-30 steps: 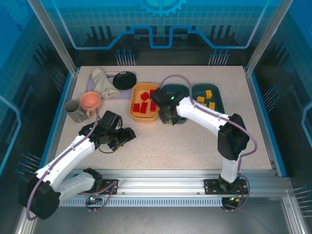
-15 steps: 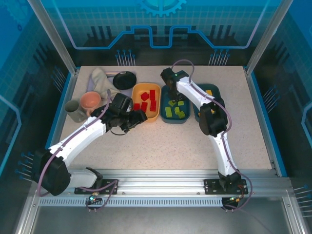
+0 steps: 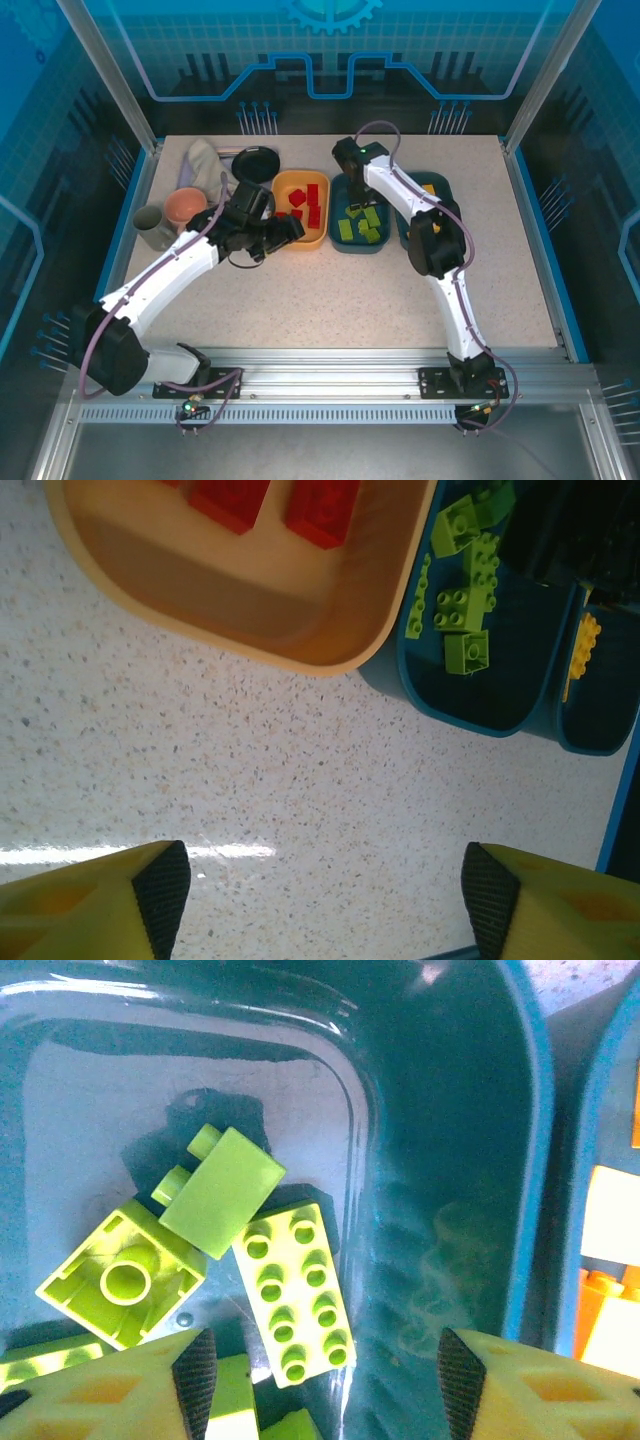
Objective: Sort the legos into containers by color
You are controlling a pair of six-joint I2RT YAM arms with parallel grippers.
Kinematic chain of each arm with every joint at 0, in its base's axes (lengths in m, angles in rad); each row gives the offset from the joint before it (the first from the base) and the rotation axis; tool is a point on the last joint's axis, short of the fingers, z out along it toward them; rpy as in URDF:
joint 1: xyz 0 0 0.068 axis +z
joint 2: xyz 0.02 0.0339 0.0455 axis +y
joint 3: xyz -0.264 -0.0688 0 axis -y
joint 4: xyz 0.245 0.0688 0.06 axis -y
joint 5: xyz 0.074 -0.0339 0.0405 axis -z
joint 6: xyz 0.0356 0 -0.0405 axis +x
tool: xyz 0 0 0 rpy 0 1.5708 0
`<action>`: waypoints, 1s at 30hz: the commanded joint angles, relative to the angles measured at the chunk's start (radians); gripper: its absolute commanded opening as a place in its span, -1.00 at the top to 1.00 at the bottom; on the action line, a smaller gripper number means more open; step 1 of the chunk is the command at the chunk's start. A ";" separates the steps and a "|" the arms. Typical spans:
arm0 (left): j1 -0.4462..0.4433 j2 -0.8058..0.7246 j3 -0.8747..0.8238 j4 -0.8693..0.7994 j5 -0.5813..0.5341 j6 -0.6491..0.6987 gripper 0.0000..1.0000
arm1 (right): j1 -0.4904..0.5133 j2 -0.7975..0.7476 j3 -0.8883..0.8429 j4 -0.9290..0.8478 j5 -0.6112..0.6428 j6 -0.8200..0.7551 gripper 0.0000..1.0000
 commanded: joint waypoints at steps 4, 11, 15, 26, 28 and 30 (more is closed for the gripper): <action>0.043 -0.074 0.107 -0.182 -0.140 0.086 -0.98 | 0.003 -0.461 -0.313 0.233 -0.047 -0.080 -0.99; 0.052 -0.209 0.076 -0.261 -0.398 0.376 -0.98 | 0.014 -1.082 -0.962 0.535 0.113 -0.149 -1.00; 0.054 -0.317 -0.098 -0.165 -0.644 0.417 -0.98 | -0.085 -1.285 -1.232 0.597 0.119 -0.229 -0.99; 0.247 -0.348 -0.665 0.574 -0.508 0.749 -0.98 | -0.298 -1.296 -1.715 1.204 -0.079 -0.441 -1.00; 0.304 -0.261 -0.668 0.664 -0.452 0.755 -0.98 | -0.317 -1.206 -1.715 1.273 -0.098 -0.442 -1.00; 0.348 -0.154 -0.663 0.785 -0.378 0.758 -0.98 | -0.332 -1.117 -1.710 1.353 -0.117 -0.447 -1.00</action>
